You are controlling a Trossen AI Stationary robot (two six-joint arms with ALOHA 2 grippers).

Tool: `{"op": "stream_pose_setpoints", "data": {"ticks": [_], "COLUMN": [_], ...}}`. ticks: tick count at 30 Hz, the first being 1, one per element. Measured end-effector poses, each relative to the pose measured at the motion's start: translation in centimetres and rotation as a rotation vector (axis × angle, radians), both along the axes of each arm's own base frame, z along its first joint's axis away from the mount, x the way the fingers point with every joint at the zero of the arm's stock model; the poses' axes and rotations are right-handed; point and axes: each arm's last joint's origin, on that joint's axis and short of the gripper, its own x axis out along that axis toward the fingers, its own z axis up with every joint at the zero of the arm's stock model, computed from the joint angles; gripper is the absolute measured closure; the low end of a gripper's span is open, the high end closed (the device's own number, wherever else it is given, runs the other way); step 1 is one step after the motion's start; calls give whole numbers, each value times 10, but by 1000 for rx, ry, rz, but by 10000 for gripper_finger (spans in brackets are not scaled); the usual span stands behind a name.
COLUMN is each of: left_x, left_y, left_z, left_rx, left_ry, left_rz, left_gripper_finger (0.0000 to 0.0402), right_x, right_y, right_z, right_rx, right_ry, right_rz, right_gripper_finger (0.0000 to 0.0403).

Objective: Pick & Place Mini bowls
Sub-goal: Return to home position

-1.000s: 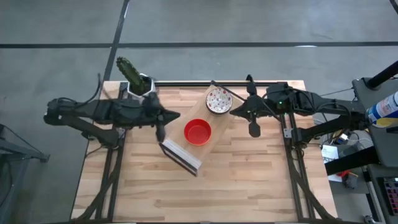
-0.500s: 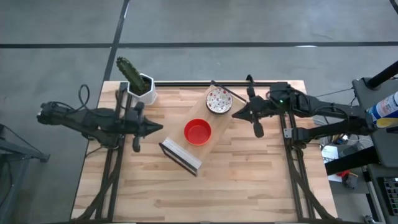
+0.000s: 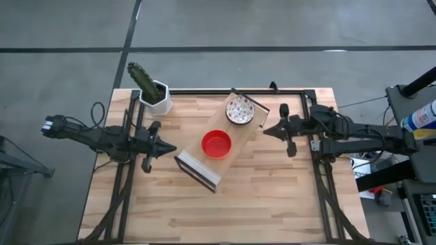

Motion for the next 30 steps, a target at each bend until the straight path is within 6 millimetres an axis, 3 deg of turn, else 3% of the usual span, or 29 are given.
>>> {"op": "stream_pose_setpoints", "data": {"ticks": [7,15,24,30], "left_x": [-3,-13,-29,-32], "left_y": [0,3,6,7], "left_z": [-26,-38,-42,-65], "left_rx": [8,-32,-35,-34], "left_ry": [34,-15,-114,-109], "left_rz": [-7,-19,-45,-47], "left_gripper_finger": [401,401,401,401], "right_x": [-25,-53,-73,-79], "right_y": [6,11,14,15], "right_z": [-27,-48,-79,-96], "right_rx": [52,110,184,183], "right_ry": [-68,-161,-208,-161], "right_rz": [51,66,64,36], "right_gripper_finger": [394,394,394,394]}}
